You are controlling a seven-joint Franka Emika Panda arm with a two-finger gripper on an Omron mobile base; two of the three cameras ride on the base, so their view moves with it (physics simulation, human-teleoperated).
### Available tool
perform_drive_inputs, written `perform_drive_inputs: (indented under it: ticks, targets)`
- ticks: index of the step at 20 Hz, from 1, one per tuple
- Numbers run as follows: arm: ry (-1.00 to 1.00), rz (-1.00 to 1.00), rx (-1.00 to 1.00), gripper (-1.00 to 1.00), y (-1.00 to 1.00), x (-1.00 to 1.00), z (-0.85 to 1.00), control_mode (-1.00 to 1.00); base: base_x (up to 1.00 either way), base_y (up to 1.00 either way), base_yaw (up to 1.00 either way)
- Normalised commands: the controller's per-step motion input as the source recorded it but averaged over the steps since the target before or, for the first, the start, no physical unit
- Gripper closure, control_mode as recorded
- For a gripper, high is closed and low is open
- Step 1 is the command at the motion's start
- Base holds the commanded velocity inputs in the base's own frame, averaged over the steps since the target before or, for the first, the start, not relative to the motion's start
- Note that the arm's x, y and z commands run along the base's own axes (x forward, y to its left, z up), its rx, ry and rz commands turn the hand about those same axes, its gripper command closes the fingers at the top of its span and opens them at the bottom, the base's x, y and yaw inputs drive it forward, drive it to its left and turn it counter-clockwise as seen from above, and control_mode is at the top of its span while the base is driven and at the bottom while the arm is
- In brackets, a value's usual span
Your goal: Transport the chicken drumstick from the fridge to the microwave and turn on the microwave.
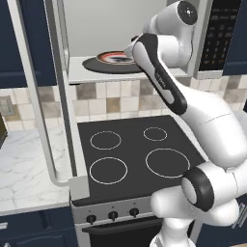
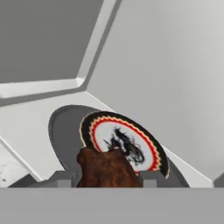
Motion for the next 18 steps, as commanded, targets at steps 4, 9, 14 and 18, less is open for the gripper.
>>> perform_drive_inputs:
  ticks: [4,9,14,18]
  targets:
    - [0.00,0.05,-0.09,1.00,0.10,0.40,-0.03,-1.00,0.00,0.00,0.00]
    - [0.05,0.03,-0.08,1.00,0.10,0.45,0.00,-1.00,0.00,0.00,0.00]
    - [0.10,0.01,-0.02,1.00,0.06,0.37,-0.03,-1.00,0.00,0.00,0.00]
    - [0.04,0.03,0.00,1.00,0.09,0.35,-0.07,-1.00,0.00,0.00,0.00]
